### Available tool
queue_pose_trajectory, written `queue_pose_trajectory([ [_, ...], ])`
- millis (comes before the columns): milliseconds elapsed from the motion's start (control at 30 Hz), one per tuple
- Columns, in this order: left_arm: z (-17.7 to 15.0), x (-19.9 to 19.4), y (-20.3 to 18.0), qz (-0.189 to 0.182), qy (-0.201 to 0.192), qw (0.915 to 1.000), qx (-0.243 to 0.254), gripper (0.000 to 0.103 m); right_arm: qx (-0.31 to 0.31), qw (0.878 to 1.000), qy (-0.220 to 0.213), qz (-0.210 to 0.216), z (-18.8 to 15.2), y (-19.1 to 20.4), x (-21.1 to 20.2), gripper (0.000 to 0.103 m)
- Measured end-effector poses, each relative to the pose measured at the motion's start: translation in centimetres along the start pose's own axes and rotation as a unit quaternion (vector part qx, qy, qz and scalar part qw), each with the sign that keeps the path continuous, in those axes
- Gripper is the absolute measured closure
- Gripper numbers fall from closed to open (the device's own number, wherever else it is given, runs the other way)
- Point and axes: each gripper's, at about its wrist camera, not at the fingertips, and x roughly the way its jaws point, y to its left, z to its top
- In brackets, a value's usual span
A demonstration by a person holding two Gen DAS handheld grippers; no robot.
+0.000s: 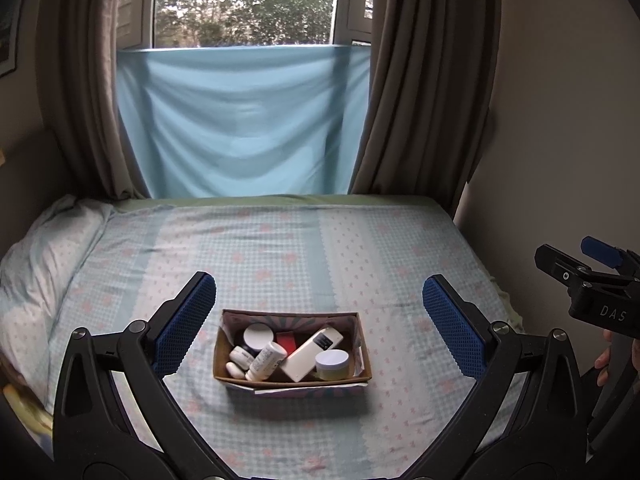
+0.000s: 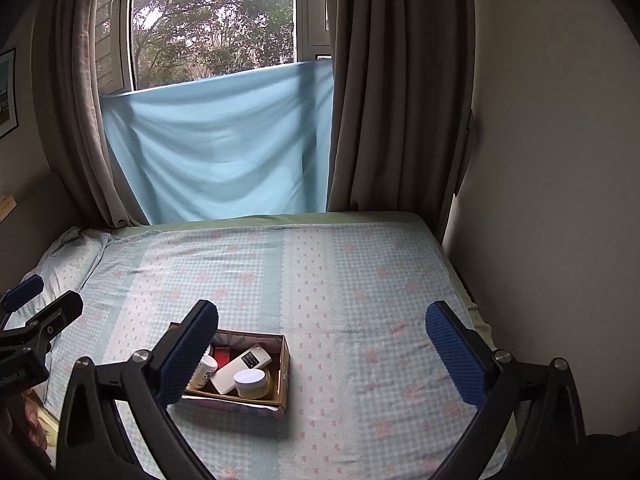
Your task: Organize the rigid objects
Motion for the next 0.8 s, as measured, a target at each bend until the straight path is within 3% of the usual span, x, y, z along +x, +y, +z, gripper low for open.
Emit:
queue_pose_trajectory([
  [800,0.51,-0.18,-0.44,0.002,-0.009,1.0000,0.002,0.000,-0.007,1.000,-0.015,-0.002,0.67,0.67,-0.11,0.000],
])
